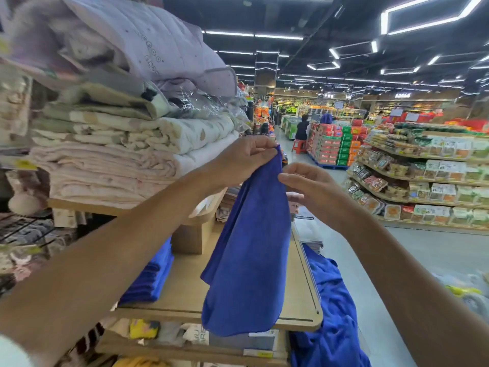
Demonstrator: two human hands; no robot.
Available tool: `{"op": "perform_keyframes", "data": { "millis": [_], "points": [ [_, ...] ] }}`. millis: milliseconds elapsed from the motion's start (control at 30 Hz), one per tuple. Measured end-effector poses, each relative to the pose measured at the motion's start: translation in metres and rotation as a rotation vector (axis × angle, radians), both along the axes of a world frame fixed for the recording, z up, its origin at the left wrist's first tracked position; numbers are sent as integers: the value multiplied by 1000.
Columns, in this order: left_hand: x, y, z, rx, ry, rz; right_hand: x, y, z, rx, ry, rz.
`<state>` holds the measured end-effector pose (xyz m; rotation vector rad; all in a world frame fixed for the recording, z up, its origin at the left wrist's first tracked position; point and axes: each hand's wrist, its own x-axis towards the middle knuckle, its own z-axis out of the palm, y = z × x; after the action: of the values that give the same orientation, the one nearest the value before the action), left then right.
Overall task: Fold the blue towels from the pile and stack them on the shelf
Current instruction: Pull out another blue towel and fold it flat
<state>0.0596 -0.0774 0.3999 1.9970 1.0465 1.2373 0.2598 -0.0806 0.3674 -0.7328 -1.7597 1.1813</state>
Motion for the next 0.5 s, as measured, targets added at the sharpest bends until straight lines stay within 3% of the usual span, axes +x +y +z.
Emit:
{"op": "perform_keyframes", "data": {
  "millis": [200,333,500],
  "points": [
    [-16,3,17,-52,-94,-124,-21,1,2,216,-139,-53],
    [-25,4,22,-53,-161,-175,-27,0,2,249,-169,6],
    [-42,12,29,76,-214,40,-19,1,0,190,-261,61]
  ]
}}
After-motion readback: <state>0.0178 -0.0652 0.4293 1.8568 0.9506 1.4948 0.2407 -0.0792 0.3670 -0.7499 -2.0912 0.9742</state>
